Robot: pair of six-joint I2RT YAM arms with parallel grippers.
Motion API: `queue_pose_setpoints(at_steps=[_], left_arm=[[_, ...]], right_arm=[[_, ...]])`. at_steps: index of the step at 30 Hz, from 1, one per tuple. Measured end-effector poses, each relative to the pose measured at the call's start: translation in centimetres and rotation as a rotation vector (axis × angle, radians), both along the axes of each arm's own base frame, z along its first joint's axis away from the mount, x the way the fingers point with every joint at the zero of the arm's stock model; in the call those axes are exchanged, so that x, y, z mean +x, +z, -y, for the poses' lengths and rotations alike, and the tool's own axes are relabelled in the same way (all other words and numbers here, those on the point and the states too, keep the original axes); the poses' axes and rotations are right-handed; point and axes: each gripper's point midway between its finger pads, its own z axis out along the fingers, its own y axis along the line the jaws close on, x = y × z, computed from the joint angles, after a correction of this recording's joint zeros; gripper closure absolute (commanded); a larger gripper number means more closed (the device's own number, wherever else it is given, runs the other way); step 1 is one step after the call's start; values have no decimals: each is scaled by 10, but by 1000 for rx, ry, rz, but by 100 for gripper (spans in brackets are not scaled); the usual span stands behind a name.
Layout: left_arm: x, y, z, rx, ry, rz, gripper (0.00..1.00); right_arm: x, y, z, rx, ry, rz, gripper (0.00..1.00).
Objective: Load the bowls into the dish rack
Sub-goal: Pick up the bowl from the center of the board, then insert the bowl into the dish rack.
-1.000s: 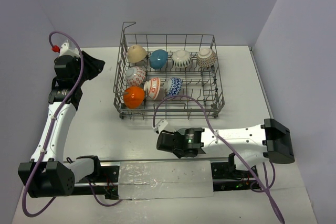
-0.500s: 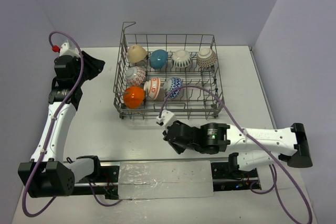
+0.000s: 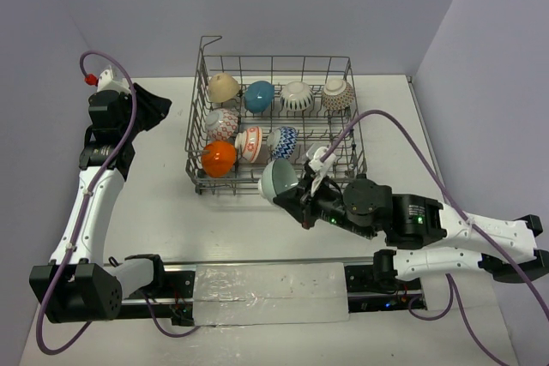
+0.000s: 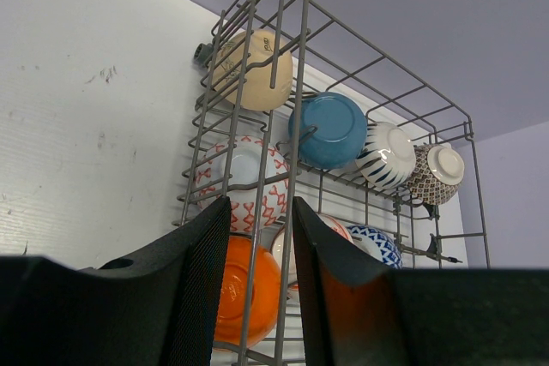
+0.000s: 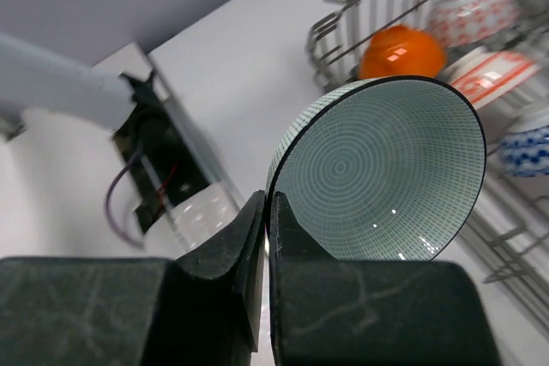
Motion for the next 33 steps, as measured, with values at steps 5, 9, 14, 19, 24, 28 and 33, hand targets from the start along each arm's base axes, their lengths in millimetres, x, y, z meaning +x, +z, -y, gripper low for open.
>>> queue_pose_setpoints(at_steps=[5, 9, 14, 19, 24, 28, 33], left_arm=[[0, 0, 0, 0, 0, 0, 60], [0, 0, 0, 0, 0, 0, 60], [0, 0, 0, 0, 0, 0, 60], [0, 0, 0, 0, 0, 0, 60], [0, 0, 0, 0, 0, -1, 60], [0, 0, 0, 0, 0, -1, 60], [0, 0, 0, 0, 0, 0, 60]], right_arm=[[36, 6, 11, -29, -165, 91, 100], [79, 1, 25, -84, -310, 120, 100], [119, -6, 46, -137, -448, 132, 100], [155, -16, 62, -149, -518, 99, 100], [181, -28, 67, -98, -511, 42, 100], [197, -41, 64, -62, -480, -12, 100], [207, -63, 68, 18, -429, -109, 100]])
